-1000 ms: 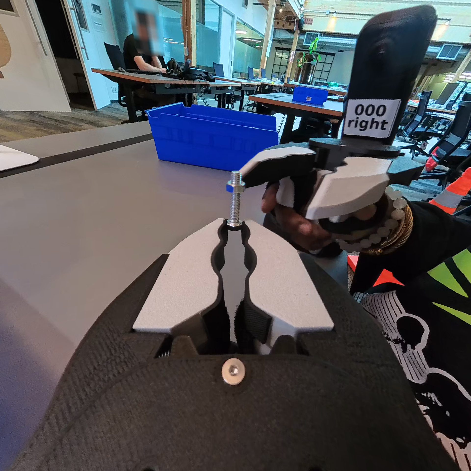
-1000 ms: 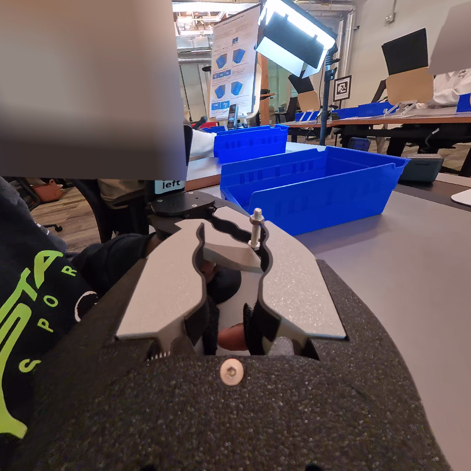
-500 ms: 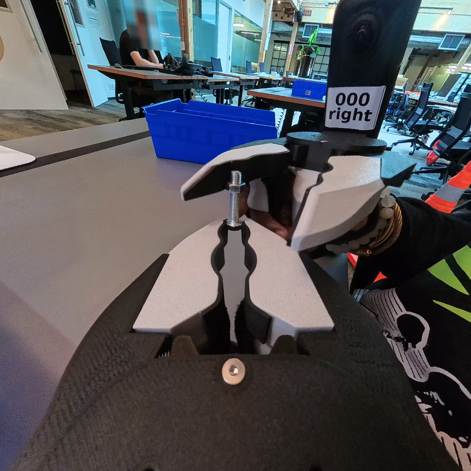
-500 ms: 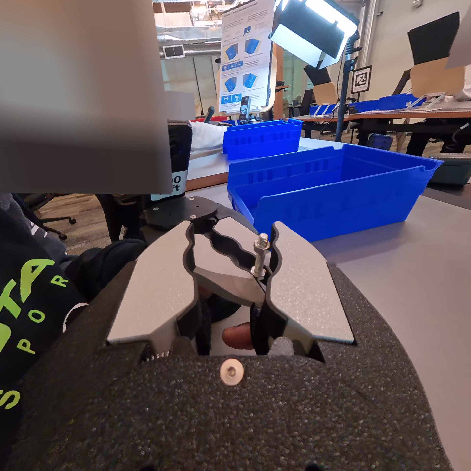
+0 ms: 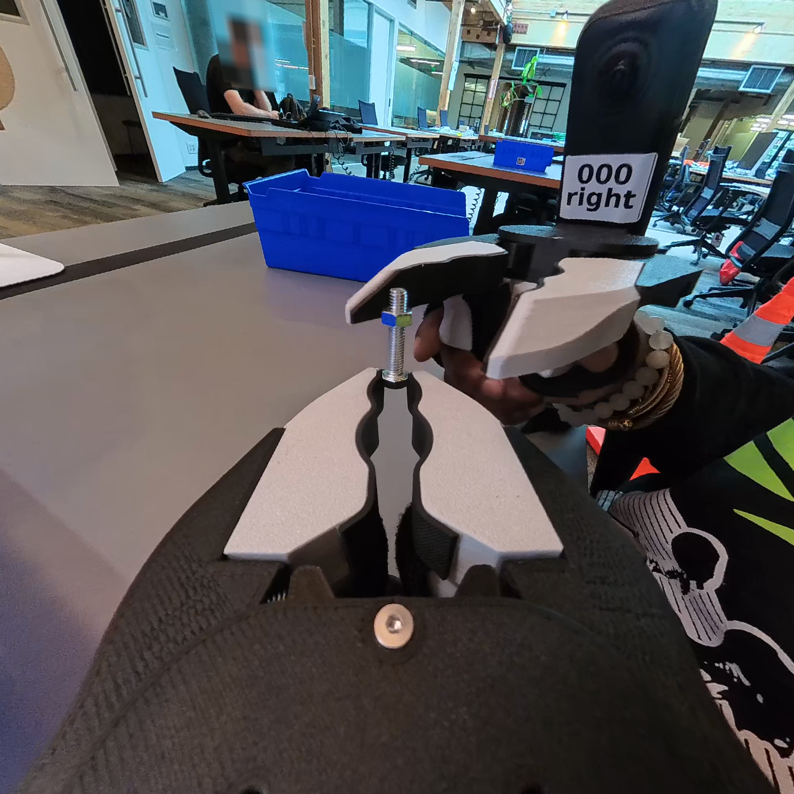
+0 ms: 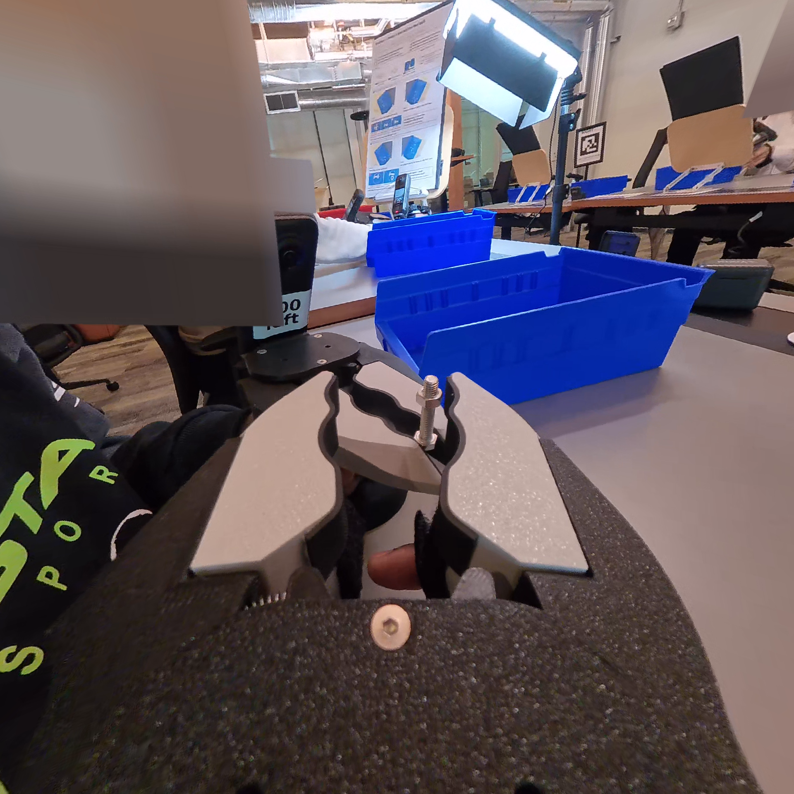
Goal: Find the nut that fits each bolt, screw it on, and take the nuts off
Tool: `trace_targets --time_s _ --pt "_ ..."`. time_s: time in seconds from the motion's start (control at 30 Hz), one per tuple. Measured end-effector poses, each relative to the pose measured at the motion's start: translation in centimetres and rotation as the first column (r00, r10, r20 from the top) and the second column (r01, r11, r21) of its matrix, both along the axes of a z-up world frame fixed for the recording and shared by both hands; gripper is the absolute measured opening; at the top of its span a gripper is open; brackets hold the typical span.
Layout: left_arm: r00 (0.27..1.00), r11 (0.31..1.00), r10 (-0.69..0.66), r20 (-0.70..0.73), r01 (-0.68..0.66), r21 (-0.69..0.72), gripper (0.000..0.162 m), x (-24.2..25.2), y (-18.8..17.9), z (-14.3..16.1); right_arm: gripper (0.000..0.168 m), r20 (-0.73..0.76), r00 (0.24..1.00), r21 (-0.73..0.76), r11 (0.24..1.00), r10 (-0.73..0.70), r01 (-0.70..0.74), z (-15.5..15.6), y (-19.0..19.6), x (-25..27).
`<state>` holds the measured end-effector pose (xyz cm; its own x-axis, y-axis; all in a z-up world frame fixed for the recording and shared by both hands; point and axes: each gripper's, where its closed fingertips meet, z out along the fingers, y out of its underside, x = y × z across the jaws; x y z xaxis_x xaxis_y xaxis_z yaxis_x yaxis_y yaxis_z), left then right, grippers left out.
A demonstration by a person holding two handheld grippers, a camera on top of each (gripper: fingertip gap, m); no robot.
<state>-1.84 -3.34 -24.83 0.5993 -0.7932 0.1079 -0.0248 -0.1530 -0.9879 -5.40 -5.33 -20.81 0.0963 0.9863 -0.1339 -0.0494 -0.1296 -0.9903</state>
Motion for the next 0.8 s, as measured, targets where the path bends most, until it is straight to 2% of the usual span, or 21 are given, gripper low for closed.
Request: trace_targets --time_s 0.17,0.47,0.63,0.8 --pt "1.0 1.0 -0.001 -0.003 0.001 -0.001 0.01 0.02 0.01 -0.03 0.052 -0.007 1.0 -0.001 1.0 0.005 -0.005 0.03 0.03 -0.28" --pt "1.0 1.0 0.006 0.009 -0.006 -0.002 0.01 -0.12 0.07 0.07 0.042 -0.001 1.0 -0.005 1.0 -0.007 0.007 0.01 0.16 0.39" --pt "1.0 1.0 0.002 0.001 -0.002 -0.001 0.01 -0.04 0.03 0.01 0.05 -0.007 1.0 0.009 1.0 -0.005 0.005 0.08 0.17 -0.09" --pt "1.0 1.0 0.007 0.006 -0.007 -0.003 0.01 -0.12 0.09 0.05 0.048 0.006 1.0 0.019 1.0 -0.002 0.002 0.08 -0.04 -0.1"
